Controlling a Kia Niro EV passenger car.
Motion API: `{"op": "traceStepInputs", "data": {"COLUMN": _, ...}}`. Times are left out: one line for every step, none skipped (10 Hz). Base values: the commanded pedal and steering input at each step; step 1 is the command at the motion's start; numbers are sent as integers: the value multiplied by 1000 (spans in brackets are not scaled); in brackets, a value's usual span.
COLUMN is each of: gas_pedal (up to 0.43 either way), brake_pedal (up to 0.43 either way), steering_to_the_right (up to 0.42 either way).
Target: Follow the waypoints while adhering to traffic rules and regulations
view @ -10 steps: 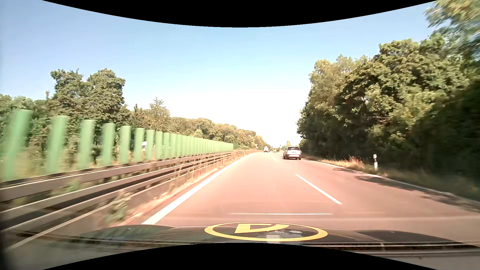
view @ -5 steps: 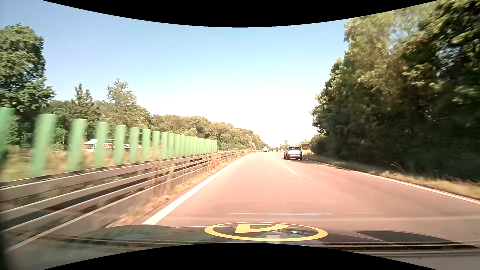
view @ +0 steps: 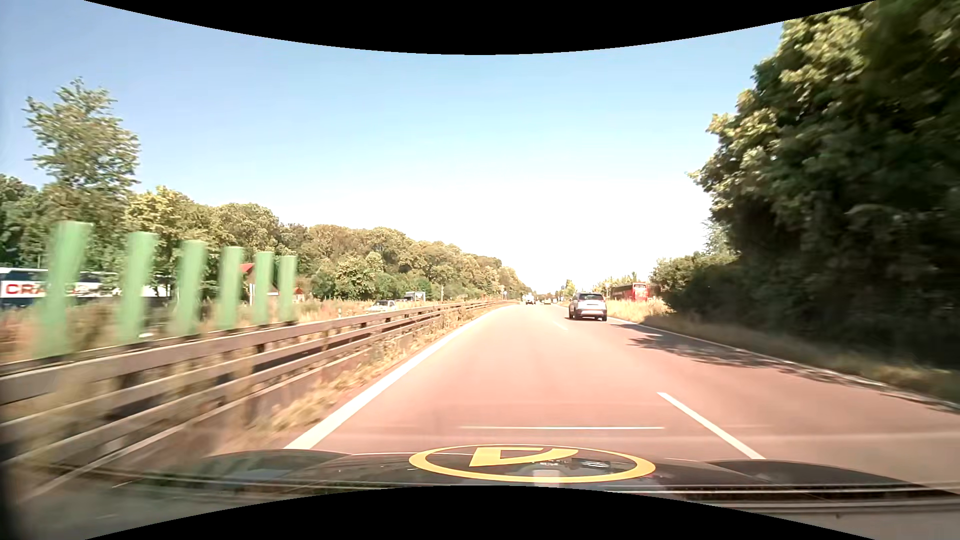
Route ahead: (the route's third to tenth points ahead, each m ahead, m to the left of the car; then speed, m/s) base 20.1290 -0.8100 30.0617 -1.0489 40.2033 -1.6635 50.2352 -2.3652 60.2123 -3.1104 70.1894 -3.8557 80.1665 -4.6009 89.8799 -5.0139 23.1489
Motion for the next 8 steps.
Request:
{"op": "traceStepInputs", "data": {"gas_pedal": 240, "brake_pedal": 0, "steering_to_the_right": 5}}
{"op": "traceStepInputs", "data": {"gas_pedal": 240, "brake_pedal": 0, "steering_to_the_right": 5}}
{"op": "traceStepInputs", "data": {"gas_pedal": 248, "brake_pedal": 0, "steering_to_the_right": 5}}
{"op": "traceStepInputs", "data": {"gas_pedal": 248, "brake_pedal": 0, "steering_to_the_right": 5}}
{"op": "traceStepInputs", "data": {"gas_pedal": 248, "brake_pedal": 0, "steering_to_the_right": 5}}
{"op": "traceStepInputs", "data": {"gas_pedal": 248, "brake_pedal": 0, "steering_to_the_right": 5}}
{"op": "traceStepInputs", "data": {"gas_pedal": 248, "brake_pedal": 0, "steering_to_the_right": 5}}
{"op": "traceStepInputs", "data": {"gas_pedal": 248, "brake_pedal": 0, "steering_to_the_right": 5}}
